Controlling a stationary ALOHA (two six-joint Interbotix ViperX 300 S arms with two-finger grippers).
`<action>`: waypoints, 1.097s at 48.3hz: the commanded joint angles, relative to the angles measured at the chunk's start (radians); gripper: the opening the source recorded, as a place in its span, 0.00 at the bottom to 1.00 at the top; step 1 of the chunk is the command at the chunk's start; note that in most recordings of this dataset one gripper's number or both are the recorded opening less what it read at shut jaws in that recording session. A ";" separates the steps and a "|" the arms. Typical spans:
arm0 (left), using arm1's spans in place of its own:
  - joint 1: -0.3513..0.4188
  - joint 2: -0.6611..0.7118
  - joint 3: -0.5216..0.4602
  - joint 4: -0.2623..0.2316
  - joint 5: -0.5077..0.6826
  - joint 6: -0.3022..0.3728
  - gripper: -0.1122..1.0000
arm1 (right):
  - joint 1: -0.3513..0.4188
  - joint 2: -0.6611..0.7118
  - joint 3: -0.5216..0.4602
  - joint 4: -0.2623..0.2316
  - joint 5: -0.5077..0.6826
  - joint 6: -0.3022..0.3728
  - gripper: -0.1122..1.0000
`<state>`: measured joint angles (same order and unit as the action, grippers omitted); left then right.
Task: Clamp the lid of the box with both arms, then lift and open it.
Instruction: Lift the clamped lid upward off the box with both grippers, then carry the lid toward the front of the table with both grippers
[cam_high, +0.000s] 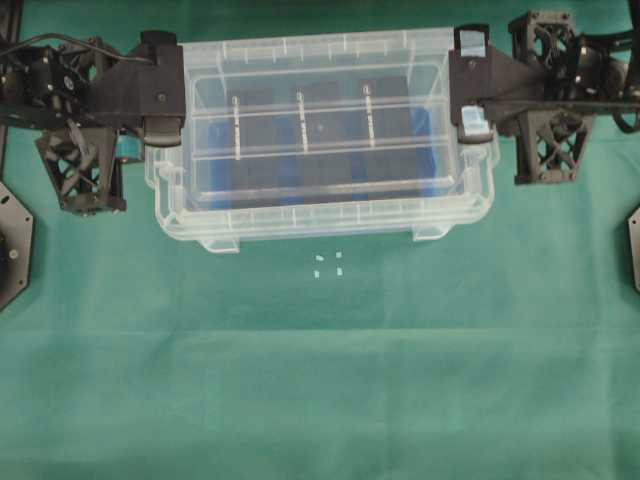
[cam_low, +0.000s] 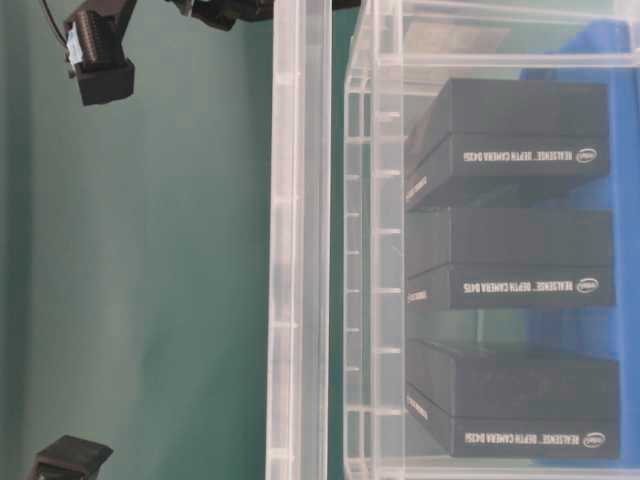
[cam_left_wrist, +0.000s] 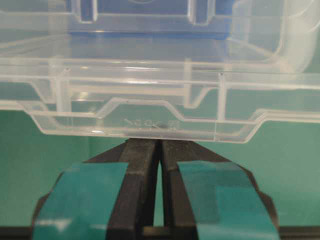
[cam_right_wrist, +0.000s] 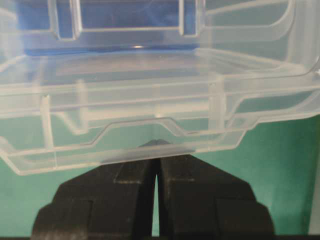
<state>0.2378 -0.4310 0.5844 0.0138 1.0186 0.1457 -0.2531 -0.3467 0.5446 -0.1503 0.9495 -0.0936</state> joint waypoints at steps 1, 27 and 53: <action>-0.028 -0.009 -0.057 -0.003 -0.003 -0.018 0.11 | 0.046 -0.020 -0.060 0.009 0.002 0.031 0.10; -0.224 -0.012 -0.064 -0.002 0.009 -0.184 0.11 | 0.239 -0.032 -0.072 -0.020 0.046 0.198 0.10; -0.391 0.023 -0.094 0.009 0.009 -0.334 0.11 | 0.442 -0.008 -0.091 -0.129 0.120 0.430 0.10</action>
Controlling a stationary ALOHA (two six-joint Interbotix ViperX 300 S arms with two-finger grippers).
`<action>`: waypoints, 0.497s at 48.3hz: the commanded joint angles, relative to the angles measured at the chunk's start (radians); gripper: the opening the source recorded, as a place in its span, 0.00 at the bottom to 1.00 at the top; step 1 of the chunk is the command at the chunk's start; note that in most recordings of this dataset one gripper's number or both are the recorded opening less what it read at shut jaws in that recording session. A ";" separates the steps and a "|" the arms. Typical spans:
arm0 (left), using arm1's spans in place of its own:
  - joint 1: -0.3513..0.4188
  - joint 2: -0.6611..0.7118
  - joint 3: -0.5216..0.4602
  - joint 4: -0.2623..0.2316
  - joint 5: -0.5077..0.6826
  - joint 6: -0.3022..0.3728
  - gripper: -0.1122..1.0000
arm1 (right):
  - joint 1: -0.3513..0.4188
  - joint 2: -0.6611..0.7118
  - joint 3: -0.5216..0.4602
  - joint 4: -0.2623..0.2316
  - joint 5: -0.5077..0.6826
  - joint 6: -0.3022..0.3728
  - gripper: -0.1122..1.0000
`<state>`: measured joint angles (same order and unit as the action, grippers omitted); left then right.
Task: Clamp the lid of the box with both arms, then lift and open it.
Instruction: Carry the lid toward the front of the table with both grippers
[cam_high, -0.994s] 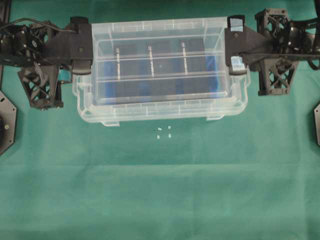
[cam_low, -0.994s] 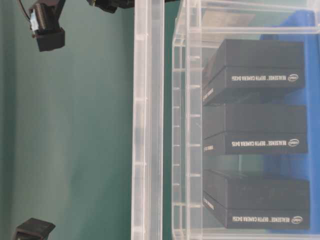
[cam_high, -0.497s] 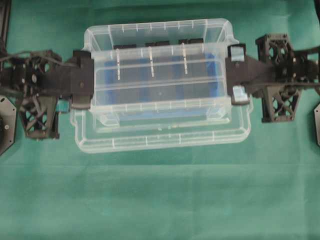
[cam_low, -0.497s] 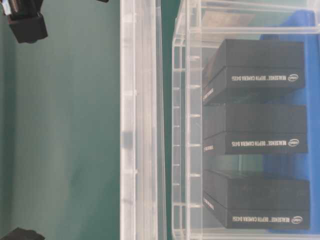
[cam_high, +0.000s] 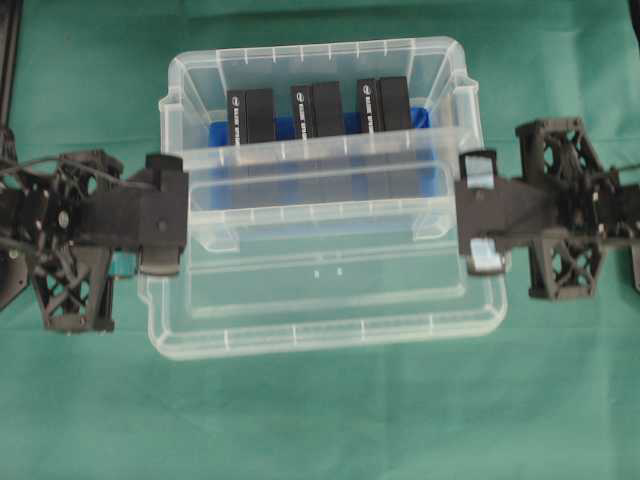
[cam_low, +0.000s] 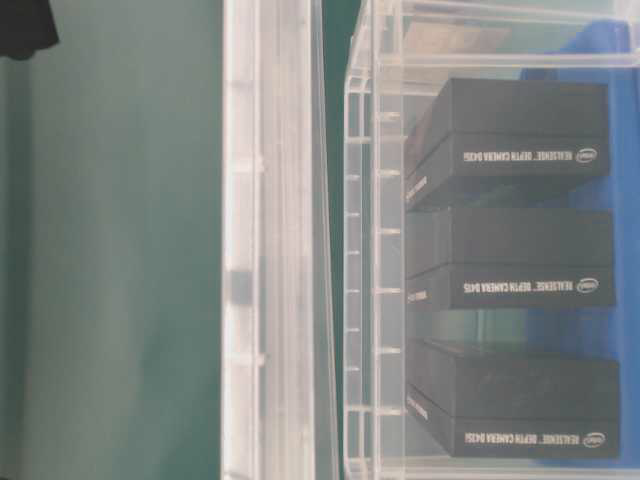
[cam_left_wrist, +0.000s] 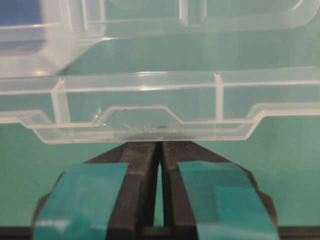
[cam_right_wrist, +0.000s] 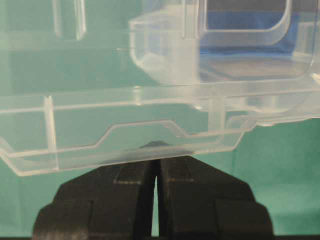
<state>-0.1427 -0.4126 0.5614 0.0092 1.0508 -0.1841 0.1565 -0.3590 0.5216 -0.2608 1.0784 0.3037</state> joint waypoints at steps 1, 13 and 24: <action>-0.017 0.008 -0.072 0.015 -0.023 -0.006 0.11 | 0.038 0.008 -0.071 -0.020 -0.006 0.040 0.10; -0.080 0.037 -0.100 0.015 -0.023 -0.028 0.11 | 0.120 0.052 -0.109 -0.044 0.034 0.115 0.10; -0.127 0.044 -0.106 0.020 -0.023 -0.078 0.11 | 0.170 0.078 -0.132 -0.060 0.043 0.167 0.10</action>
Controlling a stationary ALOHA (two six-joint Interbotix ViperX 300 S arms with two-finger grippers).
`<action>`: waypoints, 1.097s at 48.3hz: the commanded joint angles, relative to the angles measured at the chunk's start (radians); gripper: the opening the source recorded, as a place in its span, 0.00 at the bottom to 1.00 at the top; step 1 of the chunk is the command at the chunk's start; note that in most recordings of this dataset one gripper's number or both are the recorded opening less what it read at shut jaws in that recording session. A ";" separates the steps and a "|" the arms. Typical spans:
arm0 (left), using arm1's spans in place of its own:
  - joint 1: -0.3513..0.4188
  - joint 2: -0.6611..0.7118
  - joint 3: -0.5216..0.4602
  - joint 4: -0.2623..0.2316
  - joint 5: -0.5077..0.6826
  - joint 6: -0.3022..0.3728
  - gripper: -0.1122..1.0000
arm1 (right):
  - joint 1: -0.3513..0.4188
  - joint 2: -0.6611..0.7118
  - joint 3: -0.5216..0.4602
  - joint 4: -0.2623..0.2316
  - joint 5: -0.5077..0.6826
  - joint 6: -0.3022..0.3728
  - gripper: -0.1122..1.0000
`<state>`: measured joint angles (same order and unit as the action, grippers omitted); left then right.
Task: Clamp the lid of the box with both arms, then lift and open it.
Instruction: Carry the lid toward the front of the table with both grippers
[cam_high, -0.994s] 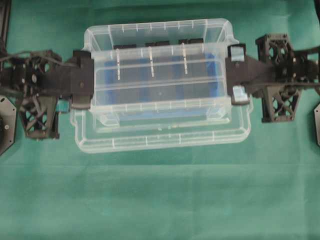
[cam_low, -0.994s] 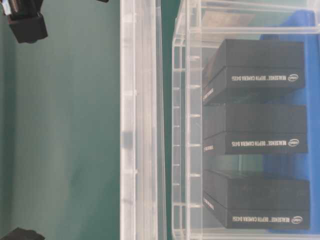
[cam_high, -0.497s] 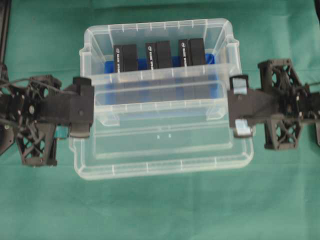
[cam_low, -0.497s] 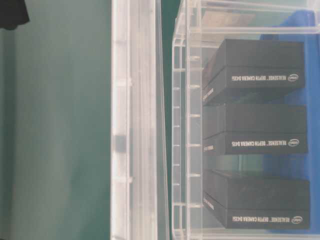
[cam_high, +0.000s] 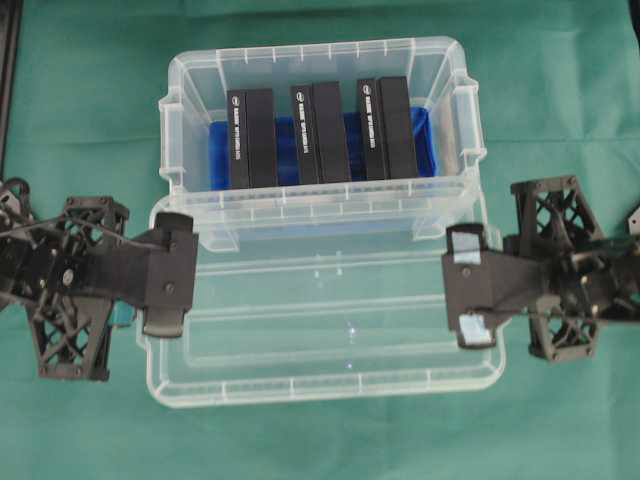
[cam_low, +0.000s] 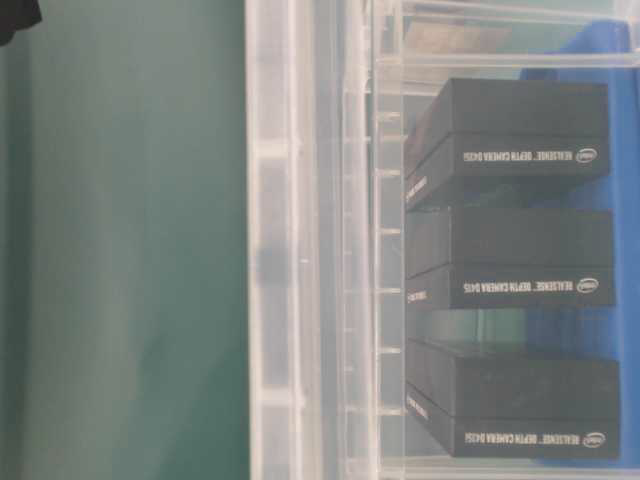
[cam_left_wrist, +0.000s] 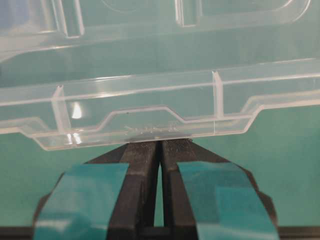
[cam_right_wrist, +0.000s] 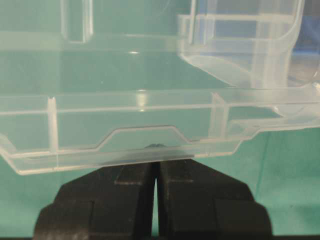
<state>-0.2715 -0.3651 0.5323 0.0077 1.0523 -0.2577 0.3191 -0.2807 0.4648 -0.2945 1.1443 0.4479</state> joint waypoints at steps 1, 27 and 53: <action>-0.003 -0.003 -0.077 0.021 -0.025 -0.009 0.11 | 0.012 0.000 -0.077 -0.028 -0.021 0.028 0.10; -0.048 0.008 -0.080 0.020 -0.031 -0.046 0.11 | 0.060 0.009 -0.077 -0.034 0.003 0.107 0.10; -0.107 0.044 -0.077 0.021 -0.052 -0.107 0.11 | 0.104 0.046 -0.061 -0.037 -0.011 0.156 0.10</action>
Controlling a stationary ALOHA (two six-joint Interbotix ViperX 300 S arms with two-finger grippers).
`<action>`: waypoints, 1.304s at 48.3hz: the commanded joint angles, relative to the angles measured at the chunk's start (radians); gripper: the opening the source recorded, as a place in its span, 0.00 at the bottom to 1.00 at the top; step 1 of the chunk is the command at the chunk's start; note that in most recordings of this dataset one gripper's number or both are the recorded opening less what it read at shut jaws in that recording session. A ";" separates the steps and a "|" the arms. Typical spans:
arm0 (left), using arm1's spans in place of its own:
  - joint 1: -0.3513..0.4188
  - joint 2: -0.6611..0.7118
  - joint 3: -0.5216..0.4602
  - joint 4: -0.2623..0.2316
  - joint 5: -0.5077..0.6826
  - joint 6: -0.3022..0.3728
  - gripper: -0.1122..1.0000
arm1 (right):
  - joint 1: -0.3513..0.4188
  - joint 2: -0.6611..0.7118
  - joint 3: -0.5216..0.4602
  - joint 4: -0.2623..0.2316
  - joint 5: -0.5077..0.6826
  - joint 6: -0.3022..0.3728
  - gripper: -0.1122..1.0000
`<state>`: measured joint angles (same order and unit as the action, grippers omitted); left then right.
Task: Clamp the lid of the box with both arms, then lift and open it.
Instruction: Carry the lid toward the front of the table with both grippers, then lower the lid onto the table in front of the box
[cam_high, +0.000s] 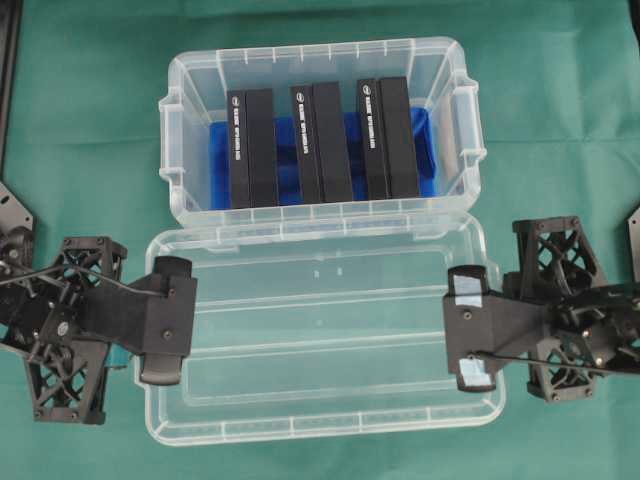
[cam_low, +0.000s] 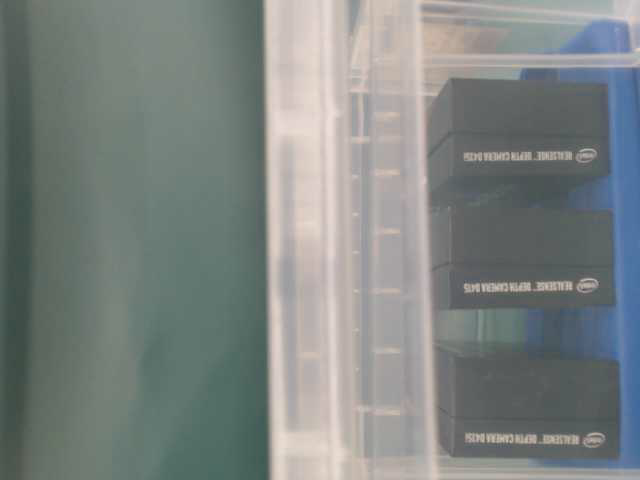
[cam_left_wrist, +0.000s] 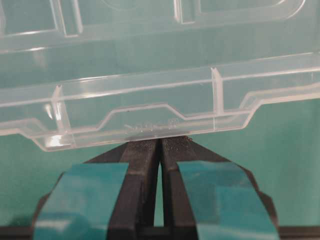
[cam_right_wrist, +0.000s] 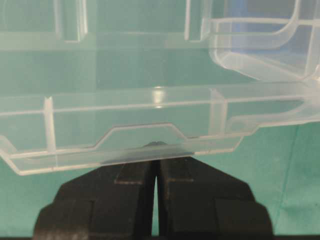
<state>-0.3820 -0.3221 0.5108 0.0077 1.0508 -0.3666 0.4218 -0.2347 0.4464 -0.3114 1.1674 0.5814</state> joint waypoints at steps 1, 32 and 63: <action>0.002 0.005 -0.054 0.021 -0.054 0.002 0.11 | 0.003 0.003 -0.041 -0.020 -0.037 0.028 0.10; -0.063 0.083 0.020 0.021 -0.190 -0.081 0.11 | 0.052 0.066 0.043 -0.018 -0.172 0.153 0.10; -0.048 0.209 0.189 0.021 -0.502 -0.138 0.11 | 0.029 0.206 0.201 -0.018 -0.549 0.155 0.10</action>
<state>-0.4587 -0.1104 0.7225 0.0077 0.6151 -0.5031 0.4771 -0.0215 0.6673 -0.3099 0.6811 0.7394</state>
